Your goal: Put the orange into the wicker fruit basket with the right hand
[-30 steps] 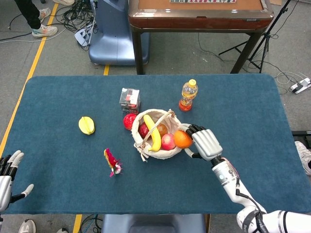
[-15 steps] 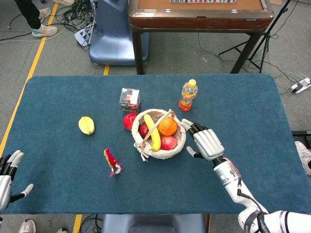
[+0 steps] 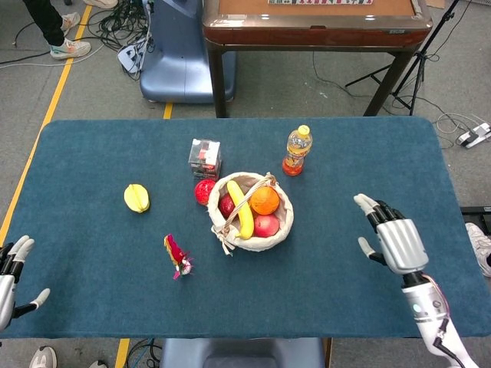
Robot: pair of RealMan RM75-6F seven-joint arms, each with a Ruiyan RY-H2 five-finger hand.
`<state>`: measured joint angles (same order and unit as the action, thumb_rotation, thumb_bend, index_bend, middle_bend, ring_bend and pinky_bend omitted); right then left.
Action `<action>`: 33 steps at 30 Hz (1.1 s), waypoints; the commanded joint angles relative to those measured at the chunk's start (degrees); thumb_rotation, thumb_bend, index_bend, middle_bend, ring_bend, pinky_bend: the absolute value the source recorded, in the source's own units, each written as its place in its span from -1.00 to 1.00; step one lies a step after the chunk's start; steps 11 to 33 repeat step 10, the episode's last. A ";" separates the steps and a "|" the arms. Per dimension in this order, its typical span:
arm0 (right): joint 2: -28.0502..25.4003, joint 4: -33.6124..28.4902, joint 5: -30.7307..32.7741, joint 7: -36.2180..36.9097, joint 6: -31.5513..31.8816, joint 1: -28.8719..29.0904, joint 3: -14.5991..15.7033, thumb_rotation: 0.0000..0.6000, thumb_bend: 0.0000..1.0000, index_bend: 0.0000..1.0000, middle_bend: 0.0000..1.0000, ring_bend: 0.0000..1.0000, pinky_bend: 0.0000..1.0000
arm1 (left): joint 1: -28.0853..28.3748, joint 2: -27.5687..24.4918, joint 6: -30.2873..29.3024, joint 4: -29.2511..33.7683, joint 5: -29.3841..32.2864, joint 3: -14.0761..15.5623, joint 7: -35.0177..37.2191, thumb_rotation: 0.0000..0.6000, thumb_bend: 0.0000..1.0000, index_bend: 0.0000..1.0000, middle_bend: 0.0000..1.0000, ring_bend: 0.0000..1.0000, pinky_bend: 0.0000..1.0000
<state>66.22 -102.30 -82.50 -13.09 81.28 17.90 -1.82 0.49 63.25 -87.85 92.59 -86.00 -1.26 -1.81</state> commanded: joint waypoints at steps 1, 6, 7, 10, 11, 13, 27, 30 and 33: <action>-2.12 1.45 -2.28 2.21 2.98 -3.54 2.43 1.00 -0.32 -0.77 -0.65 -0.68 -0.25 | 0.14 0.17 0.11 0.02 -0.03 -0.03 -0.24 1.00 -0.56 -0.95 -1.00 -1.00 -1.00; -3.16 3.54 -3.03 6.11 5.74 -7.00 3.53 1.00 -0.32 -0.77 -0.64 -0.68 -0.25 | 0.33 0.37 0.20 0.20 0.03 -0.19 -0.47 1.00 -0.56 -0.95 -1.00 -1.00 -1.00; -3.23 4.09 -3.23 6.72 6.54 -7.82 3.67 1.00 -0.32 -0.77 -0.64 -0.68 -0.25 | 0.38 0.40 0.20 0.22 -0.05 -0.19 -0.52 1.00 -0.56 -0.95 -1.00 -1.00 -1.00; -3.12 5.12 -3.37 8.00 7.91 -9.47 3.79 1.00 -0.32 -0.77 -0.63 -0.68 -0.25 | 0.52 0.40 0.49 0.29 0.06 -0.17 -0.73 1.00 -0.56 -0.95 -1.00 -1.00 -1.00; -3.12 5.12 -3.37 8.00 7.91 -9.47 3.79 1.00 -0.32 -0.77 -0.63 -0.68 -0.25 | 0.52 0.40 0.49 0.29 0.06 -0.17 -0.73 1.00 -0.56 -0.95 -1.00 -1.00 -1.00; -3.12 5.12 -3.37 8.00 7.91 -9.47 3.79 1.00 -0.32 -0.77 -0.63 -0.68 -0.25 | 0.52 0.40 0.49 0.29 0.06 -0.17 -0.73 1.00 -0.56 -0.95 -1.00 -1.00 -1.00; -3.12 5.12 -3.37 8.00 7.91 -9.47 3.79 1.00 -0.32 -0.77 -0.63 -0.68 -0.25 | 0.52 0.40 0.49 0.29 0.06 -0.17 -0.73 1.00 -0.56 -0.95 -1.00 -1.00 -1.00; -3.12 5.12 -3.37 8.00 7.91 -9.47 3.79 1.00 -0.32 -0.77 -0.63 -0.68 -0.25 | 0.52 0.40 0.49 0.29 0.06 -0.17 -0.73 1.00 -0.56 -0.95 -1.00 -1.00 -1.00; -3.12 5.12 -3.37 8.00 7.91 -9.47 3.79 1.00 -0.32 -0.77 -0.63 -0.68 -0.25 | 0.52 0.40 0.49 0.29 0.06 -0.17 -0.73 1.00 -0.56 -0.95 -1.00 -1.00 -1.00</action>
